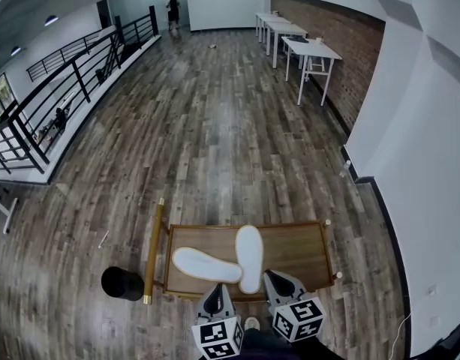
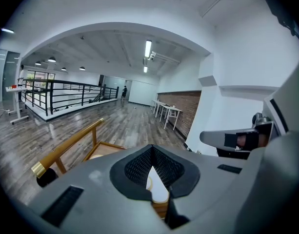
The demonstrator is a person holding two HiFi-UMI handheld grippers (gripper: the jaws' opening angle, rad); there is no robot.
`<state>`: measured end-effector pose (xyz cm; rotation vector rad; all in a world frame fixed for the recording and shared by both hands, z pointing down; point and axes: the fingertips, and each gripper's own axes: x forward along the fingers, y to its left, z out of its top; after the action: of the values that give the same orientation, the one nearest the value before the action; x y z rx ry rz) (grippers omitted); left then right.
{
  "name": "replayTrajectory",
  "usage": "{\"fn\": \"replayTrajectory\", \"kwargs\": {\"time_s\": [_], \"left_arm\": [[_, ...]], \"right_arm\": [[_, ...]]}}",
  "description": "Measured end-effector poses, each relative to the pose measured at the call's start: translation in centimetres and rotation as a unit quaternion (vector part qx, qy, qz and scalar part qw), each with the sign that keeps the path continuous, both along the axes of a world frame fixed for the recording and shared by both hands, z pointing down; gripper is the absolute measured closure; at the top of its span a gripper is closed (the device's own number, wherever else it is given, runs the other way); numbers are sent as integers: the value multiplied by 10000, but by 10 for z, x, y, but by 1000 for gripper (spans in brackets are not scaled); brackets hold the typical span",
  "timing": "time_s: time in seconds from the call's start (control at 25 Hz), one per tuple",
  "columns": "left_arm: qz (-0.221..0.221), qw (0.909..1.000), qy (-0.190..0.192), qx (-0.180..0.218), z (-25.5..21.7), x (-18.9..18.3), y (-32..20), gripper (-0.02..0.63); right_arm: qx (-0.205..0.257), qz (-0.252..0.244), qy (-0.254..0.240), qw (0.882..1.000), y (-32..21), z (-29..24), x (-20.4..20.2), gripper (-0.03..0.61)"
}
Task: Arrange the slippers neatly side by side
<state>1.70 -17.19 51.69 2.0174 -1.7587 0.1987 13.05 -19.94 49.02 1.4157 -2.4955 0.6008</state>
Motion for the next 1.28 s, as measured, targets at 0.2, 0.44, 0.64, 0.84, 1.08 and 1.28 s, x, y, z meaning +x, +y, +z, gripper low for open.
{"fn": "replayTrajectory", "kwargs": {"time_s": [0.2,0.44,0.64,0.84,1.08,1.28], "left_arm": [[-60,10000,-67,-10,-1,7,-4,614],[-33,9999,-113,-5,-3,12,-9,614],[6,9999,-140,9,-6,8,-17,614],[78,9998,-138,77,-10,0,-30,614],[142,9998,-102,32,-3,-6,-42,614],[107,9999,-11,-42,3,-11,-43,614]], "right_arm": [[-15,-3,-44,10000,-4,4,12,580],[-23,36,-83,10000,-11,4,17,580],[-2,95,-119,9999,-17,1,15,580],[66,171,-91,9998,-27,-4,10,580],[122,232,-41,9996,-38,-5,4,580],[150,228,21,9996,-39,-5,1,580]]}}
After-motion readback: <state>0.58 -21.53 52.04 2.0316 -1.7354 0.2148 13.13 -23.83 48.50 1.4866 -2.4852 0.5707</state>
